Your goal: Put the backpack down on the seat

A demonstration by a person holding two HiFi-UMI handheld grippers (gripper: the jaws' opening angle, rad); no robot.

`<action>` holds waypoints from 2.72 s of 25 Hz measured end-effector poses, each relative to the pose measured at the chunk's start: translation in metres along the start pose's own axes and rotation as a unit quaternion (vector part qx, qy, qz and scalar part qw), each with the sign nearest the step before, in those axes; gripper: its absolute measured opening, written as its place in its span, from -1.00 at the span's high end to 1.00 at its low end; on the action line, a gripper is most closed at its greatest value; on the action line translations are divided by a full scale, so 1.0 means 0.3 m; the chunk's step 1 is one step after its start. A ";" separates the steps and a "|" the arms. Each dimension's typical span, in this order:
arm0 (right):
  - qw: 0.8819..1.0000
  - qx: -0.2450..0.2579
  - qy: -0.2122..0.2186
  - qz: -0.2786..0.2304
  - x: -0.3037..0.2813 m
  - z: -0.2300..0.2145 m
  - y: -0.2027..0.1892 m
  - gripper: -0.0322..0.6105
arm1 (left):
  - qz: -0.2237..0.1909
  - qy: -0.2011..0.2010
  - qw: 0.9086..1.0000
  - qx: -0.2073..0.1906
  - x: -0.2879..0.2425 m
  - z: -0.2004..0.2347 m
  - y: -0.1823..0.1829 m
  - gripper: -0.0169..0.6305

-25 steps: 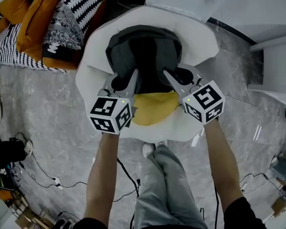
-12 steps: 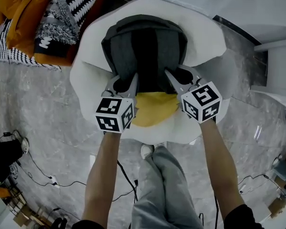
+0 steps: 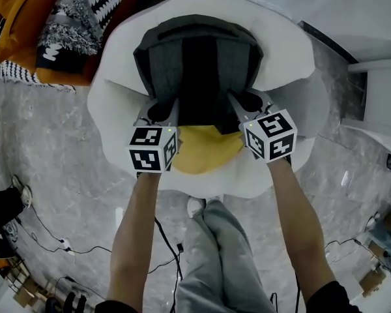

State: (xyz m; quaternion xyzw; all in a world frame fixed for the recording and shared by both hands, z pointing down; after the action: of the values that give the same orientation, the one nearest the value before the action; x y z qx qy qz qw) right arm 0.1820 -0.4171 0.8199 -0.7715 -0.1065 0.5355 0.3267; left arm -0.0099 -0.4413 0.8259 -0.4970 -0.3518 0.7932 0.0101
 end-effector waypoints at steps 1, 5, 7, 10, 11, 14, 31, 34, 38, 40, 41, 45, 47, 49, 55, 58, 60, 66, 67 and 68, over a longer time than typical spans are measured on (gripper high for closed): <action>1.000 -0.002 -0.004 0.004 -0.008 -0.007 -0.004 0.77 | 0.003 0.001 1.000 0.003 -0.007 0.006 -0.004 0.79; 0.999 -0.011 -0.032 0.027 -0.047 -0.041 -0.019 0.77 | 0.016 -0.001 1.000 0.016 -0.019 0.033 -0.015 0.74; 0.998 -0.013 -0.054 0.041 -0.060 -0.053 -0.026 0.76 | 0.018 -0.006 0.999 0.033 -0.018 0.049 -0.027 0.62; 0.997 -0.016 -0.058 0.044 -0.055 -0.044 -0.031 0.59 | 0.017 -0.015 0.998 0.055 0.001 0.073 -0.052 0.28; 0.998 -0.021 -0.053 0.039 -0.047 -0.039 -0.031 0.49 | 0.016 -0.013 0.998 0.057 0.013 0.079 -0.059 0.24; 0.998 -0.037 -0.047 0.018 -0.010 -0.028 -0.028 0.39 | 0.010 -0.003 0.999 0.053 0.058 0.085 -0.071 0.23; 0.993 -0.080 -0.073 -0.044 0.245 0.071 -0.008 0.42 | -0.040 -0.039 0.995 0.084 0.279 -0.032 -0.016 0.95; 0.990 -0.091 -0.089 -0.062 0.311 0.077 0.006 0.56 | -0.046 -0.044 0.995 0.079 0.322 -0.066 -0.001 0.95; 0.988 -0.099 -0.094 -0.078 0.387 0.102 0.017 0.82 | -0.056 -0.049 0.994 0.078 0.387 -0.111 0.014 0.95; 0.987 -0.110 -0.085 -0.085 0.416 0.124 0.022 0.87 | -0.062 -0.056 0.993 0.082 0.423 -0.138 0.018 0.95; 0.986 -0.115 -0.080 -0.090 0.430 0.138 0.025 0.88 | -0.064 -0.061 0.993 0.083 0.442 -0.154 0.019 0.95; 0.985 -0.121 -0.061 -0.106 0.490 0.200 0.052 0.88 | -0.075 -0.067 0.992 0.077 0.533 -0.209 0.036 0.95; 0.988 -0.095 -0.063 -0.108 0.525 0.233 0.083 0.88 | -0.085 -0.067 0.991 0.072 0.583 -0.229 0.058 0.95; 0.990 -0.059 -0.070 -0.108 0.564 0.271 0.115 0.88 | -0.095 -0.066 0.991 0.065 0.634 -0.250 0.085 0.95; 0.990 -0.028 -0.061 -0.121 0.686 0.361 0.222 0.88 | -0.123 -0.058 0.989 0.048 0.800 -0.312 0.160 0.95; 0.991 -0.014 -0.047 -0.125 0.748 0.404 0.283 0.88 | -0.135 -0.046 0.989 0.045 0.892 -0.323 0.187 0.95; 0.990 -0.004 -0.041 -0.131 0.798 0.434 0.328 0.88 | -0.144 -0.040 0.988 0.048 0.954 -0.332 0.207 0.95; 0.986 0.024 -0.016 -0.162 0.947 0.527 0.471 0.88 | -0.176 -0.020 0.983 0.038 1.144 -0.374 0.283 0.95; 0.985 0.026 -0.012 -0.168 0.970 0.546 0.488 0.88 | -0.180 -0.017 0.983 0.037 1.173 -0.382 0.290 0.95; 0.984 0.028 -0.008 -0.173 0.994 0.566 0.503 0.88 | -0.183 -0.015 0.982 0.036 1.205 -0.391 0.295 0.95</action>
State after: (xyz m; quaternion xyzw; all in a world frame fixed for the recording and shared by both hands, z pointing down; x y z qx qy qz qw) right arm 0.1223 -0.3129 0.4647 -0.7279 -0.2263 0.4795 0.4349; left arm -0.0701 -0.3115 0.4628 -0.4113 -0.4086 0.7974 0.1679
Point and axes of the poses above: the fingertips, and each gripper's own axes: x backward along the fingers, z to its left, y out of its top, the point moved 6 cm from there along x, backward along the fingers, and after that the axes turned 13 degrees about z, right-handed, at the moved point
